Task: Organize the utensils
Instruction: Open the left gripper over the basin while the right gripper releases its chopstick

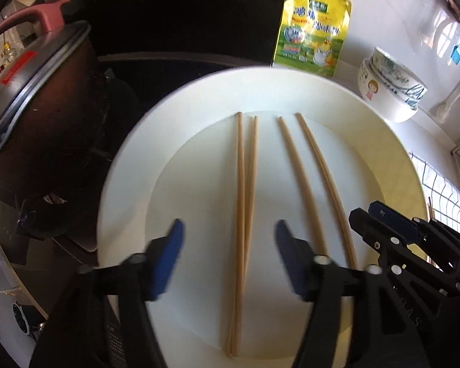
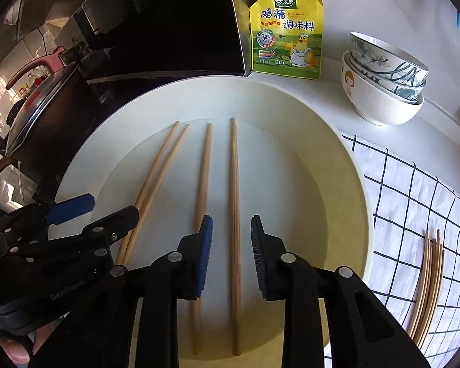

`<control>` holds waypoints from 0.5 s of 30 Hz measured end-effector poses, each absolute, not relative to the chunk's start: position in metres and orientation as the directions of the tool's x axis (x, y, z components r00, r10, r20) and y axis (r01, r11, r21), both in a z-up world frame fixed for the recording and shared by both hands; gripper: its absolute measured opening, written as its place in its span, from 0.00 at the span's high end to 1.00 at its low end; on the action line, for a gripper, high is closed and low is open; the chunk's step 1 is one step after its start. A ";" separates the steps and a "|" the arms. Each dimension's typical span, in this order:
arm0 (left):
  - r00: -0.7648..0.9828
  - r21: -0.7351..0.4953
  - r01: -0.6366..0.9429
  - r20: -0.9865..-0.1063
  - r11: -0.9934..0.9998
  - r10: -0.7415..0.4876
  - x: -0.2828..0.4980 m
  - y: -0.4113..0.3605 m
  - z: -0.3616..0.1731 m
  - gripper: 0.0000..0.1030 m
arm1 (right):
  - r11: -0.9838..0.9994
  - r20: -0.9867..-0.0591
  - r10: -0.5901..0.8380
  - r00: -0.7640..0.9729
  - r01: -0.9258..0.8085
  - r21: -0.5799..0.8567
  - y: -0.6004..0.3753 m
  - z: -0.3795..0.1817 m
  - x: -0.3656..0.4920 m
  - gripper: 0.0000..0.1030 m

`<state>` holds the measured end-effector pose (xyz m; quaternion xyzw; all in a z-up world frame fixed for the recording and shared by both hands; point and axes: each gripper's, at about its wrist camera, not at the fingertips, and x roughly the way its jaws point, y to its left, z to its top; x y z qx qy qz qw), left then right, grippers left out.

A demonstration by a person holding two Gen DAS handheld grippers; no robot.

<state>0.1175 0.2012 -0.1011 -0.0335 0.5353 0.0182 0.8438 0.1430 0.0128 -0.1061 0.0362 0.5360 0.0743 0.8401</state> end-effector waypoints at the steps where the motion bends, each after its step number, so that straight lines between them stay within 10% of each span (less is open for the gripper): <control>1: 0.439 -0.039 -0.066 -0.899 0.997 -0.006 0.114 0.201 -0.097 0.34 | 0.986 -0.894 0.165 0.418 -0.085 0.142 0.012 -0.104 0.141 0.76; 15: 0.499 -0.035 -0.039 -0.866 0.999 -0.011 0.071 0.188 -0.061 0.34 | 0.989 -0.870 0.146 0.470 -0.065 0.130 -0.003 -0.069 0.094 0.73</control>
